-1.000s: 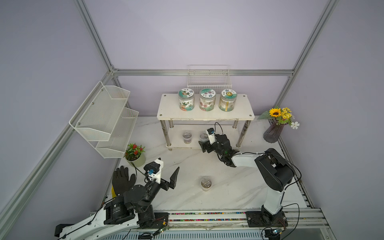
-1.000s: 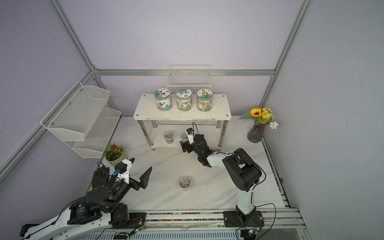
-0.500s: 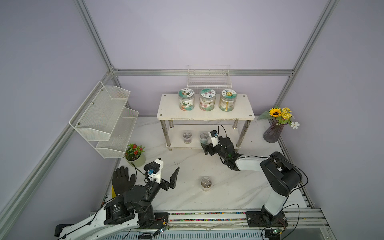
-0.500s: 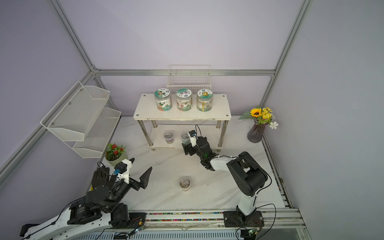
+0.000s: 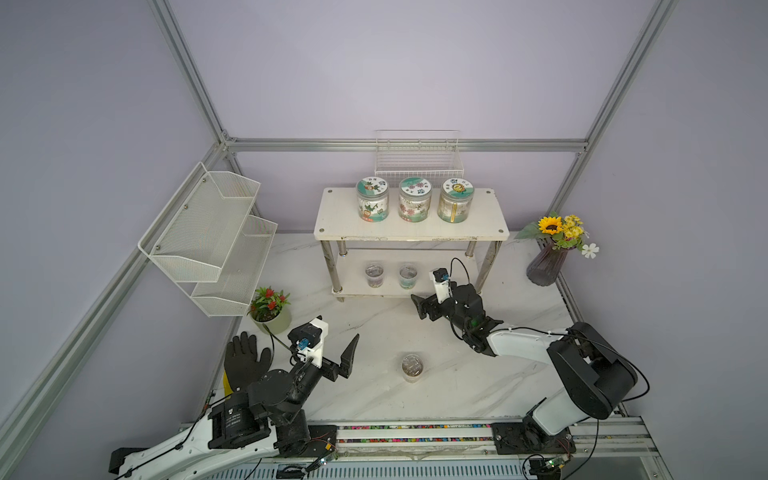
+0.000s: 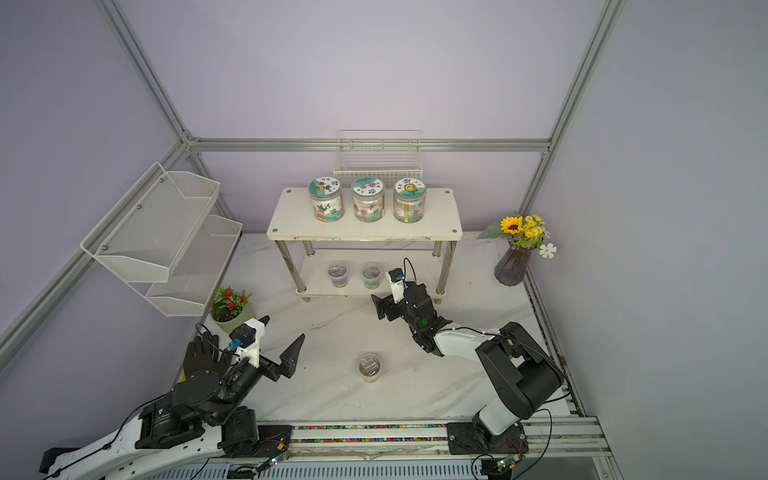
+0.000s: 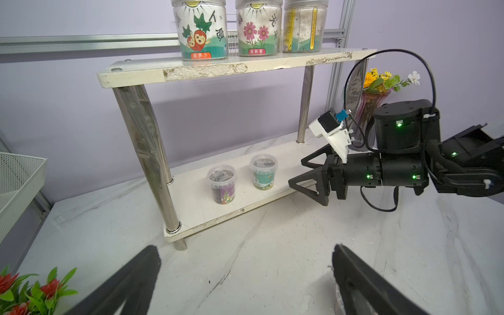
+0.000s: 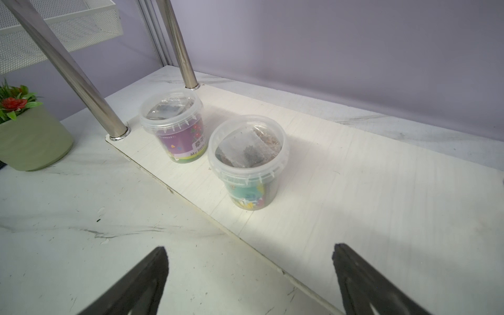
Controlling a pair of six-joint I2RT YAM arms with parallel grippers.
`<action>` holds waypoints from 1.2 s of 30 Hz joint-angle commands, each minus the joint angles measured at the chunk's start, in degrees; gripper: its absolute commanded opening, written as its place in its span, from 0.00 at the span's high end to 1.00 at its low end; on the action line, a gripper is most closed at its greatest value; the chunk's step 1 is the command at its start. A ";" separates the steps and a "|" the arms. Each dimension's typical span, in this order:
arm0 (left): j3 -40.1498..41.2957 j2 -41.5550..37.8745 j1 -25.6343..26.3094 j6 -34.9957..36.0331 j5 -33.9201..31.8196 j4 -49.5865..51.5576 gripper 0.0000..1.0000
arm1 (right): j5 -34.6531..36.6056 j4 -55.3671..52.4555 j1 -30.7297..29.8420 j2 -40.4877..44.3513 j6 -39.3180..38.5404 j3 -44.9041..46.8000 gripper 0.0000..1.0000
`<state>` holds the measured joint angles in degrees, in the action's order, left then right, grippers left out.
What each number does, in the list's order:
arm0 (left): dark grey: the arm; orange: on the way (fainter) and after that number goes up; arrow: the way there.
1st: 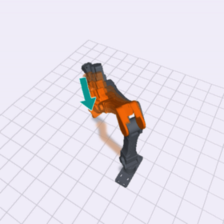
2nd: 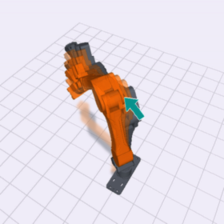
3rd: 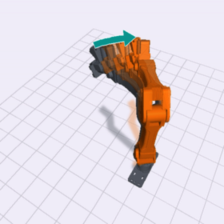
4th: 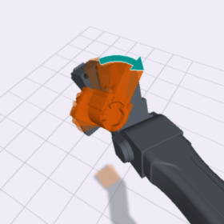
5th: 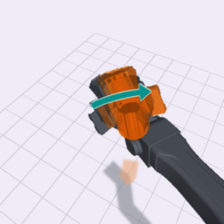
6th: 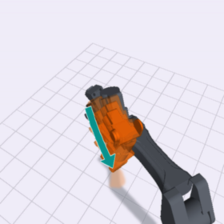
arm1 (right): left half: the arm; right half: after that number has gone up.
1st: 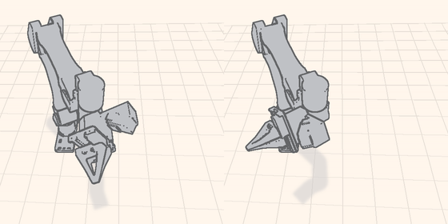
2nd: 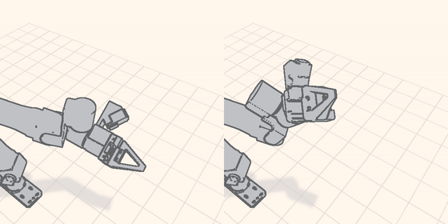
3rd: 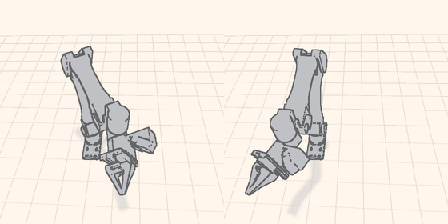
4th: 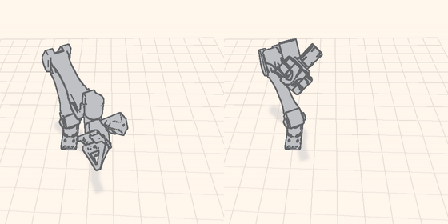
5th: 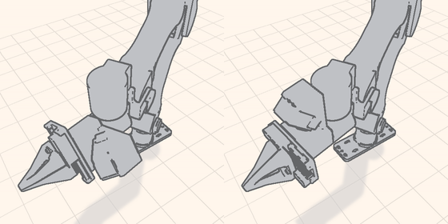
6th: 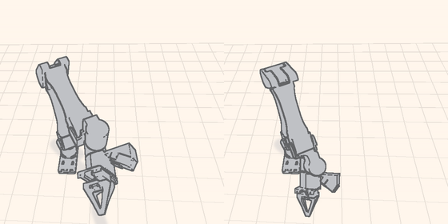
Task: Place the seed container on the shelf
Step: Pick up the seed jar at the center of the board.
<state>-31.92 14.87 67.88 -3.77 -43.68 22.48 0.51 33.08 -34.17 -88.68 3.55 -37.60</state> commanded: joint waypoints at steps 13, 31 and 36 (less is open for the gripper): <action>-3.57 8.75 -0.29 -1.65 2.26 4.47 0.01 | 12.37 -20.04 -11.55 23.94 12.07 8.91 0.05; 2.03 17.58 2.29 -9.94 5.89 -0.69 0.04 | 15.17 -43.77 -14.61 42.32 24.37 10.53 0.05; 3.77 19.55 4.13 -12.45 5.75 -1.86 0.04 | 15.38 -45.35 -14.68 43.54 25.08 10.79 0.06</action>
<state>-28.18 33.65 71.11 -13.15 -38.04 24.36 14.96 -9.61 -48.42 -46.39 27.22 -26.09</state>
